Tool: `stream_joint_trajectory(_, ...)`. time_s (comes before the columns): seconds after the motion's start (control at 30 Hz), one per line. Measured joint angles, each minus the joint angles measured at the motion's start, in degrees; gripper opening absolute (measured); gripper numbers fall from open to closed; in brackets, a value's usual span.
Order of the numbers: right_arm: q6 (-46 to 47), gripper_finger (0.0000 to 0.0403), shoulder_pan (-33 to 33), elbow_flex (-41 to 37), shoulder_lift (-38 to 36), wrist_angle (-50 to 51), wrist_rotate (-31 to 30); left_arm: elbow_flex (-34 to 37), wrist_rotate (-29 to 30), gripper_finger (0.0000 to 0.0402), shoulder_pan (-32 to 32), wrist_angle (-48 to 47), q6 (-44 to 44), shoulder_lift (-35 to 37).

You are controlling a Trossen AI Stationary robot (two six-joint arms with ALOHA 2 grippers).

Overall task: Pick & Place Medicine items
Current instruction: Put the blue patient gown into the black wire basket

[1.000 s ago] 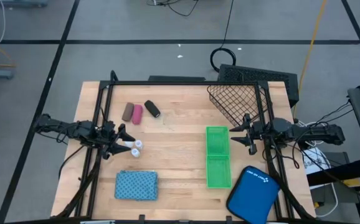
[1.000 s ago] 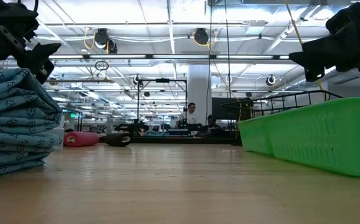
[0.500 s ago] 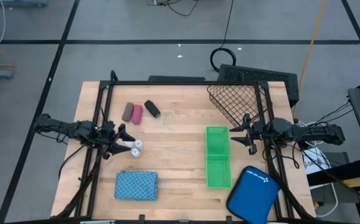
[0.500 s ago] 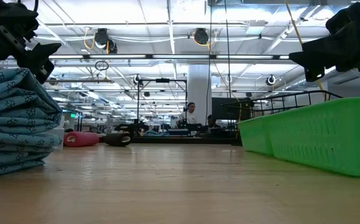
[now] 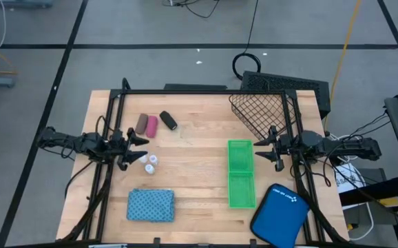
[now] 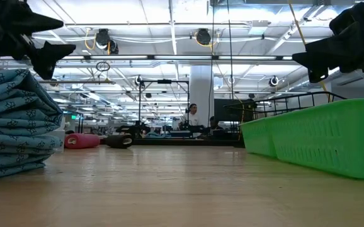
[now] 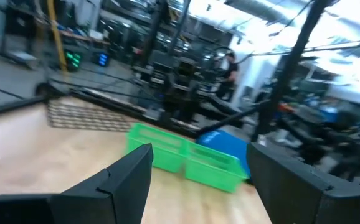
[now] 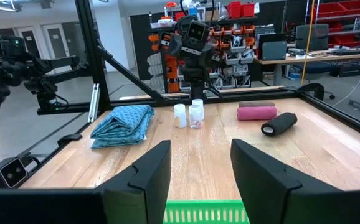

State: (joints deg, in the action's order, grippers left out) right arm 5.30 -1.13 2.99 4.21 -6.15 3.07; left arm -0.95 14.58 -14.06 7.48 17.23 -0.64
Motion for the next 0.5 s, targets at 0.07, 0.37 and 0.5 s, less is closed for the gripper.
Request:
stream_joint_trajectory(0.07,0.01,0.0155,0.01,0.01,0.0,0.02,0.01,0.0,0.85,0.0269,0.0,0.05,-1.05,0.01)
stream_joint_trajectory(0.37,0.02,0.0155,0.01,0.01,0.0,0.02,0.01,0.0,2.08,0.0269,0.0,2.35,0.94,0.0)
stream_joint_trajectory(0.5,0.0,0.0155,0.0,0.0,0.0,0.02,0.01,0.0,2.07,0.0269,0.0,3.2,5.22,0.0)
